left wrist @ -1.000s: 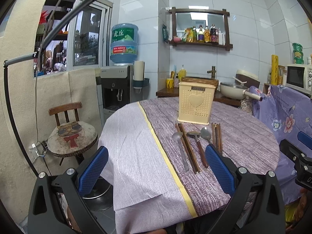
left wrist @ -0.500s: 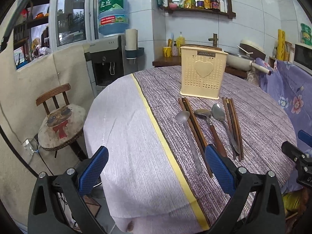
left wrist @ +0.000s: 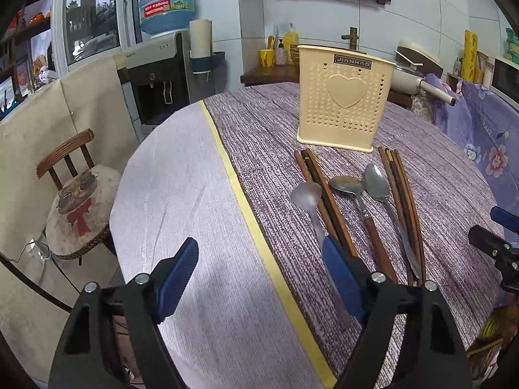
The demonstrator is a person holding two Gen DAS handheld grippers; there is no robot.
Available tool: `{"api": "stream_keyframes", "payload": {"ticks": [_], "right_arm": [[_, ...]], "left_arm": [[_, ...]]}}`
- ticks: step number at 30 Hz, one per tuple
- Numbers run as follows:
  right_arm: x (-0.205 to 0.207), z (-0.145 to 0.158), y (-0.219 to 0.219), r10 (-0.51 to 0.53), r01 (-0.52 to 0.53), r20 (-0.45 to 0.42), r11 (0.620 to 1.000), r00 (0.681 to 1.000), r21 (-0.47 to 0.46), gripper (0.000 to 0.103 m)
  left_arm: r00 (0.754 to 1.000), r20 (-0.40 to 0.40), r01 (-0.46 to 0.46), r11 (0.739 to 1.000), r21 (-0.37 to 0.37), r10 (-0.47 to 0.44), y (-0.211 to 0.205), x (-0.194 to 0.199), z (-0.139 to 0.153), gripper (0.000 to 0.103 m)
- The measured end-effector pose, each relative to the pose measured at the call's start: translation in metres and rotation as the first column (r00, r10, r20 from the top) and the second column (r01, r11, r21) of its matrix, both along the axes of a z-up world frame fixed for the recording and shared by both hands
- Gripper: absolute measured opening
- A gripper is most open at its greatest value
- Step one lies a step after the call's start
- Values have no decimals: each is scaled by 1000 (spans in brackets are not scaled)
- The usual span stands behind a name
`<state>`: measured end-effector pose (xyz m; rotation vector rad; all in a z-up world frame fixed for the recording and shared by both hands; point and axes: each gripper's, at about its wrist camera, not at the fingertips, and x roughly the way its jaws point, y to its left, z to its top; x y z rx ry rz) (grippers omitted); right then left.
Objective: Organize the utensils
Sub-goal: 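Close the right gripper on one dark chopstick while the left gripper approaches the white plastic spoon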
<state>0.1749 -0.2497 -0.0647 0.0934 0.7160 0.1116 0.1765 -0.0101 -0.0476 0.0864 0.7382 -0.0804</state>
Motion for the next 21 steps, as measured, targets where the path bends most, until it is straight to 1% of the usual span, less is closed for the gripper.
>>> {"api": "stream_keyframes", "payload": {"ticks": [1,3,4,6,11,12,14,18,21], "right_arm": [[4,0,-2,2,-2,-9,1000,1000,14,96],[14,2,-6,-3,4,-33,999,999,46,90],[20,3,-8,-9,12,-49,998,999,62,88],[33,5,-12,-19,25,-69,996,997,86,81],[68,3,-18,-61,77,-127,990,990,121,67],[78,2,-20,-69,91,-150,985,986,144,64],[93,-2,-23,-79,112,-188,979,979,173,61],[119,-3,-25,-94,134,-206,972,974,194,51],[135,-8,-30,-93,153,-244,959,965,239,45]], "left_arm": [[1000,-9,5,1000,-3,-5,-1,4,0,73],[999,-33,13,1000,-26,-14,-1,12,1,67],[999,-42,16,999,-39,-17,0,15,2,66],[999,-51,15,998,-58,-18,1,24,5,63],[998,-59,20,998,-63,-23,-2,40,8,62],[997,-66,23,998,-62,-27,-3,44,7,61],[997,-76,20,998,-56,-24,-5,51,6,58],[995,-101,10,997,-79,-17,-5,60,1,49],[994,-110,8,997,-78,-16,-6,62,-1,48]]}}
